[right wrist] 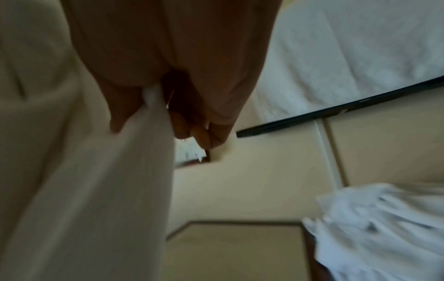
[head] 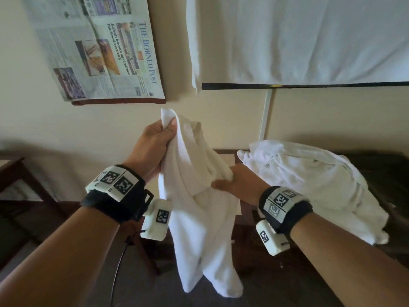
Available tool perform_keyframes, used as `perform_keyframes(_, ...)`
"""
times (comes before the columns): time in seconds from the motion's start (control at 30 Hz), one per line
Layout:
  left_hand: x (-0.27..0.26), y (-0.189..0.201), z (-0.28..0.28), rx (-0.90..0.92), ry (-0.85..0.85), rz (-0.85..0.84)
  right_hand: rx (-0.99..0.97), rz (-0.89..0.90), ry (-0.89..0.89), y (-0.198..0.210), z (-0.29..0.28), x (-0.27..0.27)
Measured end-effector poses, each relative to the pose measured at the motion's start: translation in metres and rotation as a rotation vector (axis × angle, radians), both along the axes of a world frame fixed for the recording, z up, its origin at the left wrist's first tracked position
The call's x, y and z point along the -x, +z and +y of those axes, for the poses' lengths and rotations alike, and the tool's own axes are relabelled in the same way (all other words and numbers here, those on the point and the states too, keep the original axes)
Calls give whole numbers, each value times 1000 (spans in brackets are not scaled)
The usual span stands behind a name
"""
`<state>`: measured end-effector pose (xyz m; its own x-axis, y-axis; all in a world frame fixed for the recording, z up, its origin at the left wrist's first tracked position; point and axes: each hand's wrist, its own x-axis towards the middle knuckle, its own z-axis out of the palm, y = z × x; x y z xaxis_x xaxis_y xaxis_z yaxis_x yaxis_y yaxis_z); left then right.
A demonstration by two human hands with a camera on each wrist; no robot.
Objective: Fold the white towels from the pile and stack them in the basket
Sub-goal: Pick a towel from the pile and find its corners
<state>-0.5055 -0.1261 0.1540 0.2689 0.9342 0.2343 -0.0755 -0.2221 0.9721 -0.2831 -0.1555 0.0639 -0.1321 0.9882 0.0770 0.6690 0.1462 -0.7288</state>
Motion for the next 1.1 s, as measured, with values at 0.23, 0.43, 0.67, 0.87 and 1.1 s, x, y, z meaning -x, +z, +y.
perform_keyframes(0.23,27,8,9,23,117,29,66,-62,-215,-44,20,-74)
perform_keyframes(0.43,7,-8,13,55,29,183,-356,44,-12,52,39,-20)
perform_keyframes(0.67,-1,-12,35,6,38,146,-329,8,23,86,53,16)
perform_keyframes(0.87,39,-10,56,-44,94,54,-63,-208,-55,37,53,21)
perform_keyframes(1.1,97,0,76,-76,28,-31,-64,276,-422,16,33,25)
